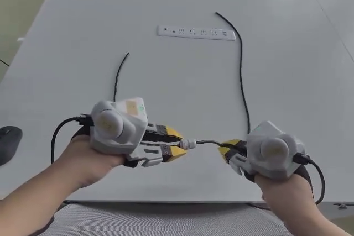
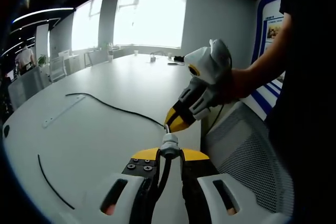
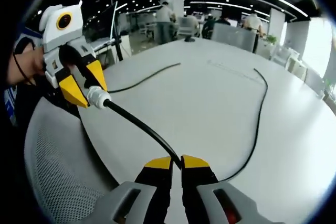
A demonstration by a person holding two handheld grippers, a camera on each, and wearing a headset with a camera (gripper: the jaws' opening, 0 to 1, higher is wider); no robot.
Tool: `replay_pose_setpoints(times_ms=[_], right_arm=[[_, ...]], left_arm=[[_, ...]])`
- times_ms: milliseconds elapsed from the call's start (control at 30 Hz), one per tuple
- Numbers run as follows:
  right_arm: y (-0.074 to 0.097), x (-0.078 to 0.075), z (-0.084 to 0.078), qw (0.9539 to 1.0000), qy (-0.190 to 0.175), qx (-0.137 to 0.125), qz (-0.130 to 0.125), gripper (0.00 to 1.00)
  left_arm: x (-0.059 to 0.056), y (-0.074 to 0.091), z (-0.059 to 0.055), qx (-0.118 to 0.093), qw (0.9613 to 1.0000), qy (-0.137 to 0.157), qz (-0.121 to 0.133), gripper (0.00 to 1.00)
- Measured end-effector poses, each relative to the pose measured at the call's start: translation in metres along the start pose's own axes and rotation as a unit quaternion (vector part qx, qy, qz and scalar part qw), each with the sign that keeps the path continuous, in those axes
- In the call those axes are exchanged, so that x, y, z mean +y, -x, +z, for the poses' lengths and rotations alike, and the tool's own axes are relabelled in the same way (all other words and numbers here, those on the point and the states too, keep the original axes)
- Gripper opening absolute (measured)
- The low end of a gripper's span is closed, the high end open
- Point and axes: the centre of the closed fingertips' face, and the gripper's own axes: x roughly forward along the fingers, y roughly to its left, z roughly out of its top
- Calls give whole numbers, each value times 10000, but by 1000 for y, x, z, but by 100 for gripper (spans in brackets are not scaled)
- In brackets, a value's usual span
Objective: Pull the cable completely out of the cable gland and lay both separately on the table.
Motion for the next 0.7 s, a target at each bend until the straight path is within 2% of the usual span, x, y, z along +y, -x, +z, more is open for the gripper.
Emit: replay_pose_setpoints(times_ms=[133,267,367,533,700], right_arm=[[-2,-6,-11,9994,-318,118,-115,0],[-1,-6,-12,9997,-120,120,-195,1],[-1,-5,-12,9996,-168,104,-185,1],[4,-7,-7,9998,-152,-101,-119,2],[15,-9,3,9996,-7,-244,-163,3]], left_arm=[[2,-1,-1,11,9999,-60,93,15],[5,-4,-3,94,9996,-155,197,15],[7,-3,-3,80,9996,-163,224,15],[10,0,-1,66,9993,-276,256,15],[14,2,0,18,9995,-187,235,15]])
